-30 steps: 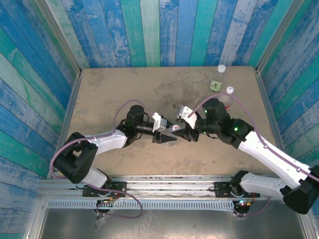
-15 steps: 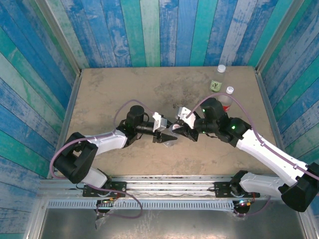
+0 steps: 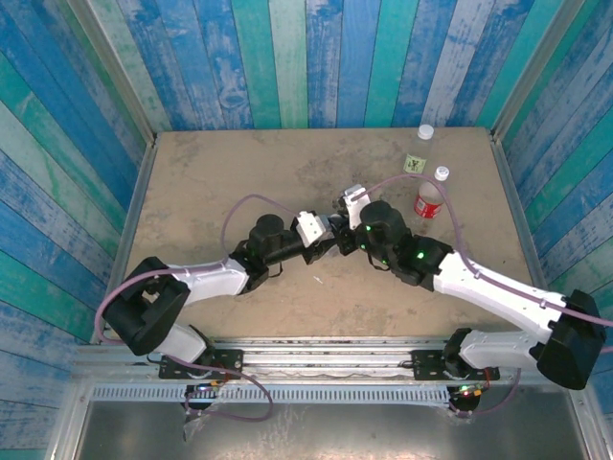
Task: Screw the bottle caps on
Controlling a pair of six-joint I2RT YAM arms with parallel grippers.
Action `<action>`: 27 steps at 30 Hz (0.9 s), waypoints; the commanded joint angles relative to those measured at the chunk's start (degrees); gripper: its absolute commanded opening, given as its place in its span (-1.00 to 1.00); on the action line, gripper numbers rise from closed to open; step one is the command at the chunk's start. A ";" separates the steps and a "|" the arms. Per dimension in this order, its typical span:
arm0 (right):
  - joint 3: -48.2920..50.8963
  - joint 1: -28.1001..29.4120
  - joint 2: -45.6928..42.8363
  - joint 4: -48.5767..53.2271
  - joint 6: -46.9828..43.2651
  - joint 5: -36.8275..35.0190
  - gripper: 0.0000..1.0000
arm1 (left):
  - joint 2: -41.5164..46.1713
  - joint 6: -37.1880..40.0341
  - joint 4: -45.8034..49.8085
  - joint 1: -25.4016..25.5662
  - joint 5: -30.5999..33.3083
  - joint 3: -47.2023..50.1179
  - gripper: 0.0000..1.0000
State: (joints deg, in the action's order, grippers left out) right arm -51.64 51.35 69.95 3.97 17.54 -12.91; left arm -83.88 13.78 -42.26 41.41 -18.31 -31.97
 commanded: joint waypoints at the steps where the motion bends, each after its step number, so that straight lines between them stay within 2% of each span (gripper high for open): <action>1: 1.00 0.86 1.17 2.46 9.95 -8.17 -0.63 | -0.39 0.61 -6.96 -0.10 10.54 -0.16 0.01; 4: -0.02 0.44 0.38 3.29 6.06 -8.66 -0.57 | -0.32 0.44 -5.64 -0.17 7.74 -0.33 0.01; 7: -0.22 -0.88 -1.57 2.74 -0.76 -4.62 -0.34 | -0.85 -0.31 -5.79 -0.44 2.06 -0.41 0.01; 10: 0.22 -1.79 -4.14 2.14 -6.70 -1.30 -0.32 | -1.53 -1.37 -5.18 -0.54 -1.53 -0.99 0.02; 15: 0.13 -2.16 -5.27 2.80 -10.14 1.86 0.26 | -2.23 -1.98 -5.01 -0.63 -3.98 -1.78 0.01; 16: 0.13 -2.16 -5.18 2.72 -10.22 2.05 0.30 | -2.25 -2.15 -5.10 -0.70 -4.15 -1.81 0.01; 18: -0.02 -2.17 -4.37 2.77 -9.97 2.09 0.26 | -2.09 -2.35 -5.68 -0.74 -4.49 -1.78 0.01; 23: -0.65 -2.14 -1.88 3.14 -9.82 2.69 0.00 | -1.65 -2.36 -5.34 -0.72 -4.90 -1.88 0.02; 27: -1.25 -2.16 -0.96 3.42 -9.97 2.69 -0.37 | -1.69 -2.55 -6.19 -0.71 -4.36 -1.35 0.03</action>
State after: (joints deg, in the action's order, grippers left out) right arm -51.83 49.36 68.49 6.15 8.01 -10.28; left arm -84.25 11.68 -45.71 40.73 -21.93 -32.32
